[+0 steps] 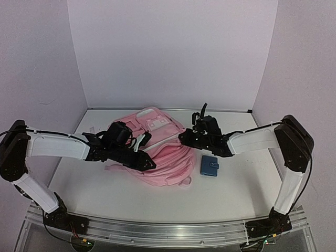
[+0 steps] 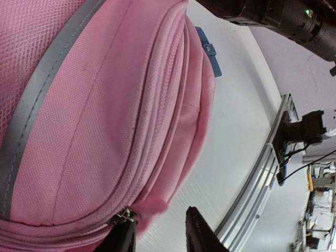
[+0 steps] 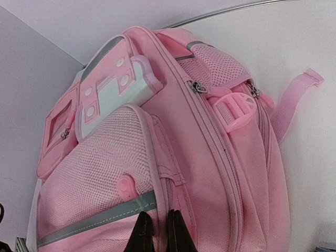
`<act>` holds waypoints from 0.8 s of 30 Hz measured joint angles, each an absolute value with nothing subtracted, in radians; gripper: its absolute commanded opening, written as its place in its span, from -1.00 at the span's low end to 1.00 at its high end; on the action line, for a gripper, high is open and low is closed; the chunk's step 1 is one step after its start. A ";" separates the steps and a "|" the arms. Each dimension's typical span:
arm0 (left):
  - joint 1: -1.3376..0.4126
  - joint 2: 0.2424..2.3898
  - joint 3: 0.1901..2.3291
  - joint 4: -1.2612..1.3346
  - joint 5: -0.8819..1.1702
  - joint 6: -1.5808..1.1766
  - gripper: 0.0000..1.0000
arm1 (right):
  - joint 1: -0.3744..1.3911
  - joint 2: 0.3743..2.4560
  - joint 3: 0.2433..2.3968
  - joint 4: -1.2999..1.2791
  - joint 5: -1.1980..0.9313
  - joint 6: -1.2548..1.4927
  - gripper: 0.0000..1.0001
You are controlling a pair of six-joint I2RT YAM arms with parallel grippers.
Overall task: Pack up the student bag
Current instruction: Zip the student bag at the center of the board.
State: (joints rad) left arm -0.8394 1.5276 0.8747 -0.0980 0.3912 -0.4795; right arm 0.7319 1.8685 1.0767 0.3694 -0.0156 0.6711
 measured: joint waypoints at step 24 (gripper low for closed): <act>-0.622 1.393 0.763 0.010 0.447 -0.817 -0.02 | 1.092 1.746 1.122 0.082 0.045 0.558 -0.09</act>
